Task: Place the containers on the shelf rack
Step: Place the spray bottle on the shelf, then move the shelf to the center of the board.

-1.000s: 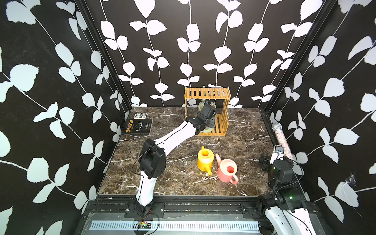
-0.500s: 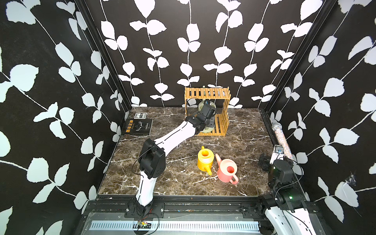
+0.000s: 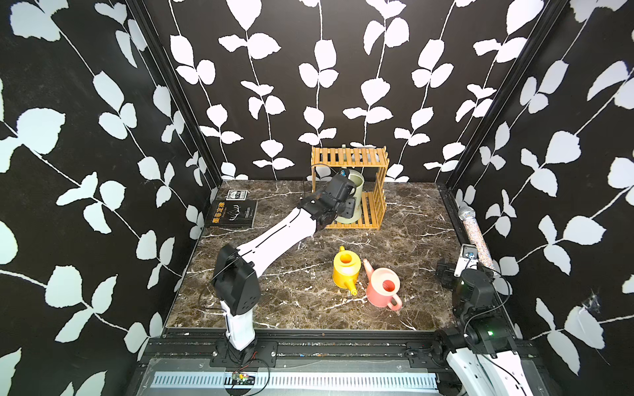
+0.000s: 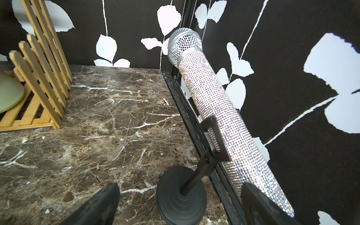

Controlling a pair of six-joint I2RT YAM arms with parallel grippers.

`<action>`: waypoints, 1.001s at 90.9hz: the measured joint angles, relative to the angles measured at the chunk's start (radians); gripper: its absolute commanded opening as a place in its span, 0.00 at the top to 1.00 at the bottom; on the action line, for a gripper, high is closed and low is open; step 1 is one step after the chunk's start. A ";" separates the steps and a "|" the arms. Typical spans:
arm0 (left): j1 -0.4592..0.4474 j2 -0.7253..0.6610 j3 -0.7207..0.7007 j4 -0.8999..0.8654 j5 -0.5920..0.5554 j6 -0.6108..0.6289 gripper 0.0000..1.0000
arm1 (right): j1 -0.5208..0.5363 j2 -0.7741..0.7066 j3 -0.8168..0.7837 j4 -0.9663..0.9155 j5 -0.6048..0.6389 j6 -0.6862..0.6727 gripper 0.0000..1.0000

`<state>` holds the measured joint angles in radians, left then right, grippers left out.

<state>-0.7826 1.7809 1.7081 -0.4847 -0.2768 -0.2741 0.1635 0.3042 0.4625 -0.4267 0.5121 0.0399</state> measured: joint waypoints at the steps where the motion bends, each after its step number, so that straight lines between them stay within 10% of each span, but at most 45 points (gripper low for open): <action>1: 0.000 -0.006 -0.005 0.000 -0.001 0.008 0.32 | 0.000 0.000 0.000 0.000 0.000 0.000 0.01; 91: 0.261 -0.348 -0.461 0.031 0.101 0.245 0.05 | 0.000 0.071 0.079 -0.078 -0.088 -0.030 0.01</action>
<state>-0.5213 1.4330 1.2469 -0.4541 -0.1757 -0.0288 0.1635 0.3748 0.5419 -0.5049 0.4244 0.0097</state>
